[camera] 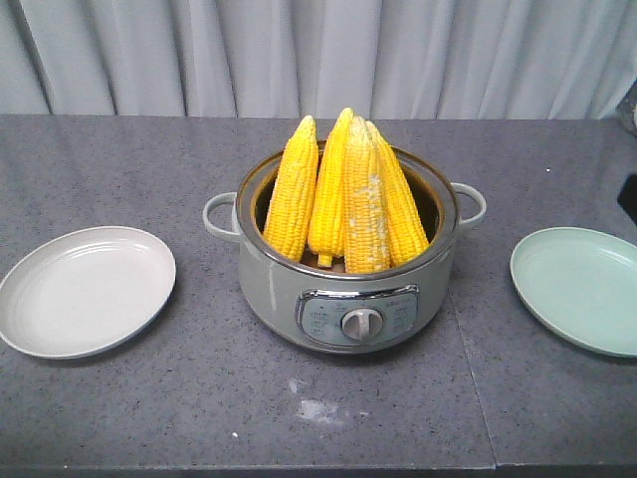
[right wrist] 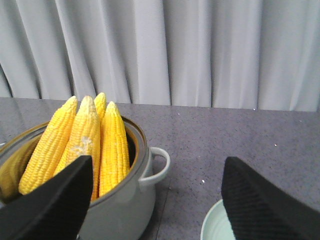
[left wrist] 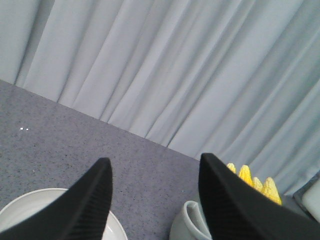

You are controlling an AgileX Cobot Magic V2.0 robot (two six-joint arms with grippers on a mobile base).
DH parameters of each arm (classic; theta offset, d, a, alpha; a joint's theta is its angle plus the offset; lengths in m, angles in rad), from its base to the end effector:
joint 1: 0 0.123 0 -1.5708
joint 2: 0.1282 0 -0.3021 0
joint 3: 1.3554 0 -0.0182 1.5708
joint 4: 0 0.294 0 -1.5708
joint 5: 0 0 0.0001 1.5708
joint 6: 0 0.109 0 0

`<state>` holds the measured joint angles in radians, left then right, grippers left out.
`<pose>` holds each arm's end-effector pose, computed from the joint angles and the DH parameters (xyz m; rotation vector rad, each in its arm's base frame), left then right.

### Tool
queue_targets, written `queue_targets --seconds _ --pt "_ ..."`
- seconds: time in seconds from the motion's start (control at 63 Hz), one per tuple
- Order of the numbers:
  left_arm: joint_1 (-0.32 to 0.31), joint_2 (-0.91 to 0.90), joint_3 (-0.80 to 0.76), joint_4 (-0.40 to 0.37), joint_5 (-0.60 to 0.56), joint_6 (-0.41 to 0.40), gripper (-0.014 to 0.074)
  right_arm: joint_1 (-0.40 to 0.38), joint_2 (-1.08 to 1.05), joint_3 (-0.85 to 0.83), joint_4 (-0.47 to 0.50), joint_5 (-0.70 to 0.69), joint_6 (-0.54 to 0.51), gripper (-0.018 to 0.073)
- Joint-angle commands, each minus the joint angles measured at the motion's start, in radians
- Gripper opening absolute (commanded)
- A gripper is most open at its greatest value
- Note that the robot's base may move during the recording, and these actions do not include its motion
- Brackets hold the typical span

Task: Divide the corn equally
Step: 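Grasp a corn cob in the pot with the right gripper and lift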

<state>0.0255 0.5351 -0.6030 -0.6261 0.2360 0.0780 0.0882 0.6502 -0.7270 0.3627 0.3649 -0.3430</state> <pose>0.1578 -0.0110 0.3683 -0.3463 1.5939 -0.5034 0.1764 0.0295 0.3817 -0.1719 1.7431 0.1738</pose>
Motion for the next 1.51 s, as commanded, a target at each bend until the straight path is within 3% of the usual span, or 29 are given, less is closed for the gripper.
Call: queue_targets --seconds 0.0,0.174,0.27,0.317,0.444,0.587,0.793,1.079,1.332,1.491 --pt "0.0 0.035 -0.034 -0.028 -0.026 0.074 0.0391 -0.008 0.132 -0.166 0.088 0.036 -0.12 0.0529" --pt "0.0 0.134 -0.136 -0.03 0.11 0.194 0.0401 -0.008 0.43 -0.428 0.421 0.246 -0.416 0.0531" --pt "0.0 0.195 -0.226 -0.03 0.139 0.232 0.0425 -0.002 0.561 -0.525 0.56 0.335 -0.501 0.053" --pt "0.0 0.228 -0.274 -0.03 0.15 0.247 0.0437 0.023 0.618 -0.566 0.583 0.36 -0.518 0.053" --pt "0.0 0.315 -0.37 -0.029 0.192 0.266 0.0448 0.126 0.737 -0.636 0.52 0.334 -0.492 0.053" --pt "0.0 0.372 -0.397 -0.029 0.232 0.266 0.0448 0.212 0.829 -0.662 0.33 0.21 -0.336 0.053" --pt "0.0 0.401 -0.397 -0.029 0.248 0.266 0.0448 0.263 0.9 -0.662 0.113 0.1 -0.134 0.053" --pt "0.0 0.403 -0.397 -0.029 0.268 0.266 0.0448 0.263 0.995 -0.667 0.088 0.022 -0.122 0.053" --pt "0.0 0.403 -0.397 -0.029 0.286 0.266 0.0448 0.263 1.075 -0.773 0.091 0.107 -0.117 0.0524" --pt "0.0 0.403 -0.397 -0.029 0.286 0.266 0.0448 0.263 1.089 -0.784 0.091 0.181 -0.109 0.0427"
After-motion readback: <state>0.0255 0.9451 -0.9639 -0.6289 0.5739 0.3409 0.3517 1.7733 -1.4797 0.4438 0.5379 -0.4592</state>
